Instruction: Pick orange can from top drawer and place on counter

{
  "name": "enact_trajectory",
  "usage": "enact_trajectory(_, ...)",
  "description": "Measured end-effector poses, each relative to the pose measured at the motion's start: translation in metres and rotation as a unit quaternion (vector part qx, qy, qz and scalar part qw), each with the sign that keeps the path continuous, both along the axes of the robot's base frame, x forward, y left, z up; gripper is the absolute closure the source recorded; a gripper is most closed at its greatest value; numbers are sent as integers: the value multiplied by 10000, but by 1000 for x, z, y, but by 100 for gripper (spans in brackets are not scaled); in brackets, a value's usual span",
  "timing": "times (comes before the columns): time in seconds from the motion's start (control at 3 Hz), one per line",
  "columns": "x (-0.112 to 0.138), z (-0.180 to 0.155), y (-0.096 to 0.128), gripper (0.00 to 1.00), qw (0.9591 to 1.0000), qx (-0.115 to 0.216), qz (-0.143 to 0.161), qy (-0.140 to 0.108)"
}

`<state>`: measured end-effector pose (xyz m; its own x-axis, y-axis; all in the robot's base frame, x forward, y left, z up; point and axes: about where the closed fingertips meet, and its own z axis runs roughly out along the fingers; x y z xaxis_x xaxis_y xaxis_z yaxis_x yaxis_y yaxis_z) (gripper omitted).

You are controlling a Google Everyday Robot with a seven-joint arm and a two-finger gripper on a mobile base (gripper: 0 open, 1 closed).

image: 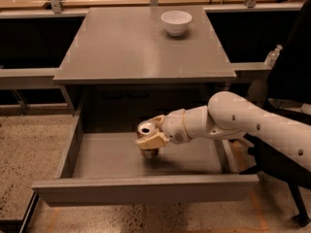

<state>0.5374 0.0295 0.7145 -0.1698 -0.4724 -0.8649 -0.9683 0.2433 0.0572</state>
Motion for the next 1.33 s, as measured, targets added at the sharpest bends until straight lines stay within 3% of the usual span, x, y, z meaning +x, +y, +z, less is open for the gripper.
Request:
enact_trajectory(0.33,-1,68,-27,100,9991,165,89,-372)
enact_trajectory(0.67,-2,141,-51,100,9962,333,338,-727)
enact_trajectory(1.0,7,209,-68,100,9918,249,595,-1104)
enact_trajectory(1.33,16,248,-77,100,9874,309,574,-1444)
